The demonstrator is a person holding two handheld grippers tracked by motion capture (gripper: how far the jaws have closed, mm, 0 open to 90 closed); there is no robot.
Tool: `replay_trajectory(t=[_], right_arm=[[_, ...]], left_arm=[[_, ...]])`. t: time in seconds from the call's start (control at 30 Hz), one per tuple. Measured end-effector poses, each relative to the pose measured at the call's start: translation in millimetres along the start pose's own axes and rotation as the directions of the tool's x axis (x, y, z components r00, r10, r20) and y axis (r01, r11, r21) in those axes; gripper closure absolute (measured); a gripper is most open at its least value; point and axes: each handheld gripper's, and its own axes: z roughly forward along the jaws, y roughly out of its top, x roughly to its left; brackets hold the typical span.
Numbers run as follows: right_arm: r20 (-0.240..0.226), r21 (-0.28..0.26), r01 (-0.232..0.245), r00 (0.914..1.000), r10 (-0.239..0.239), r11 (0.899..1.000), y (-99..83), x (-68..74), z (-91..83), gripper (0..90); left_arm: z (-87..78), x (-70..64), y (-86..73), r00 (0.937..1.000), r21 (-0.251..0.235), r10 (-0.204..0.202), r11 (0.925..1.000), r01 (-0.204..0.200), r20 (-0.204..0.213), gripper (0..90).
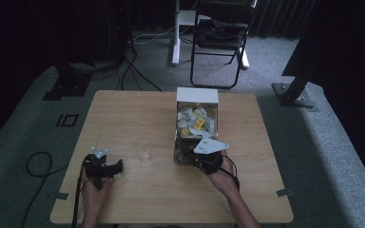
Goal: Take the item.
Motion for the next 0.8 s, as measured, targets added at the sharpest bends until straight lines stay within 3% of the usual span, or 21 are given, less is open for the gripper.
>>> replay_trajectory(t=[0.8], right_arm=[[-0.051,-0.024,0.010,0.9986,-0.011,1.000,26.3,15.4,20.0,90.0]], left_arm=[[0.0,0.0,0.0,1.0000,0.000,0.000,1.0000,0.000,0.001,8.5]])
